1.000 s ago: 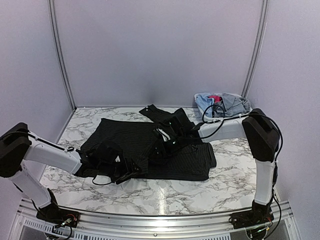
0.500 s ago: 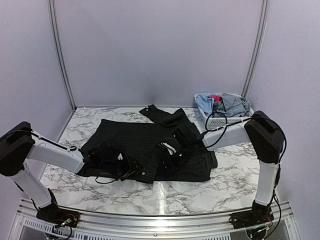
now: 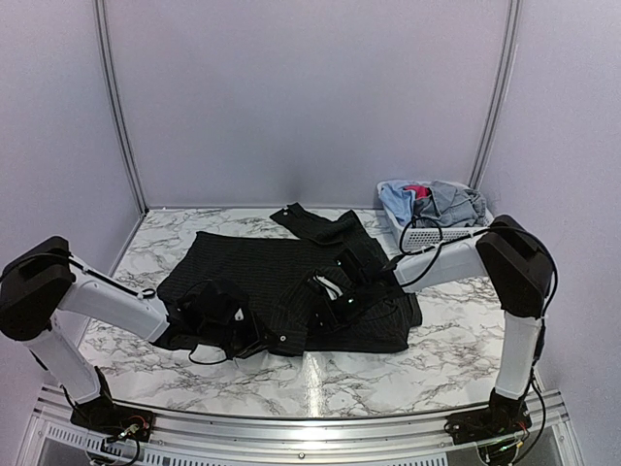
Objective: Fold and stack the mixed laundry pile
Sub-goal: Smooth out the 1/3-folded shirt at the center of the board.
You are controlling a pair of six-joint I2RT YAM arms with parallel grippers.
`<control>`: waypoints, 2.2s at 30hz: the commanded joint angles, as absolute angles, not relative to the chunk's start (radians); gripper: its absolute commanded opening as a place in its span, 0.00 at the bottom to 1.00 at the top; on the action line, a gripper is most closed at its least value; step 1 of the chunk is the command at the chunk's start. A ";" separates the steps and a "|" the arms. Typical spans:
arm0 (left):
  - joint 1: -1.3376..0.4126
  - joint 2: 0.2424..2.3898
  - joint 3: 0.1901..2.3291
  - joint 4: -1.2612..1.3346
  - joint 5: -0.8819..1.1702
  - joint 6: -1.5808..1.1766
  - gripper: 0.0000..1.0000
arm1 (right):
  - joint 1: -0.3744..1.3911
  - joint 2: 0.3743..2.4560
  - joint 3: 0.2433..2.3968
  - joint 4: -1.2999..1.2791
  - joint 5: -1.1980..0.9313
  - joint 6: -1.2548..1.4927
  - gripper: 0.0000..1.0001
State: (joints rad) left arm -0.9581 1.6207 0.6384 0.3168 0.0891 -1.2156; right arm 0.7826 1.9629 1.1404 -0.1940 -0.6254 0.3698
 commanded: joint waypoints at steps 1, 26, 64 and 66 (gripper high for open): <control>-0.960 1.628 0.690 0.256 0.084 -1.168 0.18 | 0.769 1.899 1.141 -0.234 -0.595 0.368 0.37; -0.615 1.832 1.305 -0.995 -0.183 -0.263 0.00 | 0.619 1.599 0.761 -0.341 -0.357 0.333 0.39; -0.351 1.458 0.770 -0.407 0.170 -0.661 0.51 | 0.615 1.488 0.778 -0.387 -0.349 0.339 0.39; -0.351 1.480 0.763 -0.382 0.191 -0.668 0.46 | 0.613 1.497 0.760 -0.376 -0.350 0.341 0.39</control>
State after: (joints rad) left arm -0.3542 1.4387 0.7849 -0.4652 0.1284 -0.6464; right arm 0.6239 1.4811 0.7864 -0.3912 -0.3714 0.3393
